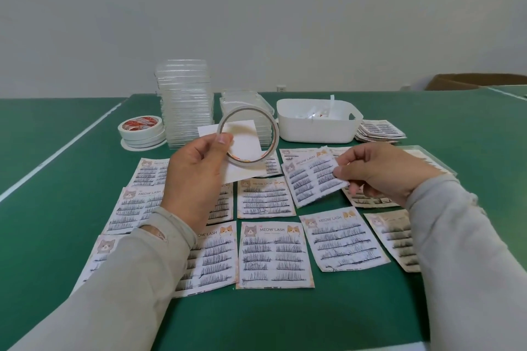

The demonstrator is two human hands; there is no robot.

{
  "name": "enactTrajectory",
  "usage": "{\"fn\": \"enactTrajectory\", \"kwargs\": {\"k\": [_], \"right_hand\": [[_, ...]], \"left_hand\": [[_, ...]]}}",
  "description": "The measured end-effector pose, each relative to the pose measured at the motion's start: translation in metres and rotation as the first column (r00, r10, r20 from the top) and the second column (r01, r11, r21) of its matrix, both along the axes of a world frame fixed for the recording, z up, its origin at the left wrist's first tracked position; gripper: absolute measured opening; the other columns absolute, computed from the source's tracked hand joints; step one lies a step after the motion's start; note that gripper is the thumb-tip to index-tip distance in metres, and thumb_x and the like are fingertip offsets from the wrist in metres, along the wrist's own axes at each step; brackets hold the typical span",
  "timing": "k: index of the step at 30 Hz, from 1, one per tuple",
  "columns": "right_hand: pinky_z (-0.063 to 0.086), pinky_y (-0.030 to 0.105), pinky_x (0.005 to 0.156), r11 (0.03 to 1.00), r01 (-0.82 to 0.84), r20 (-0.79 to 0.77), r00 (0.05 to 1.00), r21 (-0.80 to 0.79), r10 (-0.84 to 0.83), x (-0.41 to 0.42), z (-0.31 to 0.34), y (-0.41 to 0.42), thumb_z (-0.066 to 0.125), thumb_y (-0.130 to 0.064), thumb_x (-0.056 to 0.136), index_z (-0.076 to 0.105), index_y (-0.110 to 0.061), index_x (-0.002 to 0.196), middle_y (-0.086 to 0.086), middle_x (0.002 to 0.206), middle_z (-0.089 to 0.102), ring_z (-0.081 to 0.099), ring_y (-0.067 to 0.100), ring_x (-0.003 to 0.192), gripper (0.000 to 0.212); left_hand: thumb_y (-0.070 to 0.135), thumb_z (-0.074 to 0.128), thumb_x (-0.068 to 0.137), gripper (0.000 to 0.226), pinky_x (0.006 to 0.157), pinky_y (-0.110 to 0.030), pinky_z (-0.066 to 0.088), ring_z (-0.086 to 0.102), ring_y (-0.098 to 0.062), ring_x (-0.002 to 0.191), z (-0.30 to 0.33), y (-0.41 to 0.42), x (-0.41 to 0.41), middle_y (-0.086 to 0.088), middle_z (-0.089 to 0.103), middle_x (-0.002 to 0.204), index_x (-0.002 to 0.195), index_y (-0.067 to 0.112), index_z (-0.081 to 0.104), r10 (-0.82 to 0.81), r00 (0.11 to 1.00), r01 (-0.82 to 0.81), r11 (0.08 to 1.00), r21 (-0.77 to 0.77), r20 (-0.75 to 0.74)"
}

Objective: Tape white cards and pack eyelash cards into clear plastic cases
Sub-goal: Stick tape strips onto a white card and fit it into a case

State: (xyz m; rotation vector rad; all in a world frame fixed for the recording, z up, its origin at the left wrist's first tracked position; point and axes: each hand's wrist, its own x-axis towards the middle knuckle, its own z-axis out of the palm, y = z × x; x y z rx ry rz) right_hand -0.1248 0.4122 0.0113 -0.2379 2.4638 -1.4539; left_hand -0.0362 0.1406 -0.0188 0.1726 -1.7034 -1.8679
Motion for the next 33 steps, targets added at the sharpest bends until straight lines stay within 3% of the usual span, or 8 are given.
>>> {"fn": "enactTrajectory", "kwargs": {"k": [9, 13, 18, 20, 22, 25, 30, 33], "right_hand": [[0.043, 0.024, 0.045, 0.952, -0.087, 0.037, 0.996, 0.294, 0.079, -0.001, -0.003, 0.005, 0.076, -0.021, 0.090, 0.060, -0.022, 0.110, 0.012, 0.071, 0.075, 0.064, 0.015, 0.056, 0.025], [0.040, 0.020, 0.041, 0.927, -0.108, 0.044, 0.994, 0.358, 0.099, -0.001, -0.001, 0.006, 0.079, -0.028, 0.088, 0.060, -0.022, 0.108, 0.006, 0.066, 0.074, 0.057, 0.009, 0.046, 0.028], [0.046, 0.023, 0.050, 0.893, 0.062, -0.125, 0.992, 0.445, -0.007, -0.001, 0.001, 0.004, 0.079, -0.041, 0.084, 0.066, -0.022, 0.095, -0.004, 0.064, 0.073, 0.062, 0.007, 0.047, 0.026], [0.047, 0.027, 0.056, 0.913, 0.206, -0.297, 0.950, 0.352, -0.100, 0.000, 0.002, 0.001, 0.074, -0.041, 0.089, 0.068, -0.021, 0.087, -0.003, 0.071, 0.073, 0.063, 0.012, 0.056, 0.021], [0.046, 0.026, 0.057, 0.963, 0.260, -0.421, 0.883, 0.074, -0.207, 0.006, 0.003, -0.011, 0.069, -0.038, 0.091, 0.069, -0.022, 0.084, -0.002, 0.075, 0.072, 0.064, 0.014, 0.065, 0.018], [0.052, 0.021, 0.061, 0.964, 0.051, -0.390, 0.908, -0.262, -0.154, 0.023, 0.004, -0.043, 0.066, -0.036, 0.094, 0.071, -0.032, 0.093, -0.011, 0.087, 0.075, 0.070, 0.005, 0.075, 0.007], [0.058, 0.032, 0.082, 0.960, -0.126, -0.484, 0.875, -0.251, -0.012, 0.033, -0.006, -0.067, 0.063, -0.033, 0.098, 0.073, -0.037, 0.093, -0.008, 0.092, 0.075, 0.069, 0.011, 0.087, 0.012], [0.058, 0.032, 0.070, 0.944, -0.184, -0.481, 0.876, -0.274, 0.031, 0.035, -0.009, -0.069, 0.062, -0.031, 0.100, 0.074, -0.029, 0.091, 0.000, 0.082, 0.073, 0.067, 0.017, 0.073, 0.015]], "left_hand": [[0.029, 0.066, 0.098, 0.011, 0.081, -0.013, 0.052, 0.071, 0.000, 0.094, 0.000, -0.001, -0.001, 0.013, 0.078, 0.097, 0.096, 0.026, 0.077, 0.001, 1.000, -0.001, 1.000, 0.004, 0.016], [0.027, 0.065, 0.098, 0.011, 0.073, -0.005, 0.050, 0.070, 0.005, 0.087, 0.001, 0.001, -0.001, 0.016, 0.078, 0.093, 0.096, 0.026, 0.076, 0.012, 1.000, -0.011, 1.000, -0.020, 0.013], [0.026, 0.065, 0.098, 0.012, 0.071, -0.004, 0.049, 0.070, 0.007, 0.085, 0.002, 0.003, 0.000, 0.018, 0.077, 0.092, 0.096, 0.025, 0.076, 0.004, 1.000, -0.004, 1.000, -0.022, 0.017], [0.026, 0.065, 0.098, 0.012, 0.073, -0.005, 0.049, 0.071, 0.004, 0.088, 0.002, 0.003, 0.001, 0.015, 0.078, 0.094, 0.098, 0.023, 0.077, -0.024, 0.999, 0.025, 1.000, -0.016, 0.028], [0.028, 0.066, 0.097, 0.013, 0.074, -0.005, 0.049, 0.071, 0.001, 0.092, 0.001, 0.004, 0.001, 0.013, 0.078, 0.096, 0.098, 0.023, 0.078, -0.065, 0.996, 0.067, 0.997, -0.043, 0.054], [0.031, 0.069, 0.095, 0.014, 0.082, -0.013, 0.049, 0.071, -0.004, 0.096, -0.001, 0.007, 0.002, 0.009, 0.079, 0.097, 0.098, 0.022, 0.079, -0.120, 0.987, 0.129, 0.988, -0.087, 0.106], [0.035, 0.069, 0.094, 0.015, 0.088, -0.022, 0.047, 0.071, -0.005, 0.097, -0.003, 0.010, 0.003, 0.009, 0.078, 0.098, 0.098, 0.025, 0.080, -0.182, 0.972, 0.202, 0.970, -0.133, 0.149], [0.036, 0.069, 0.094, 0.015, 0.082, -0.016, 0.049, 0.071, -0.003, 0.092, -0.005, 0.010, 0.004, 0.010, 0.078, 0.096, 0.096, 0.027, 0.080, -0.192, 0.969, 0.220, 0.957, -0.187, 0.154]]}}
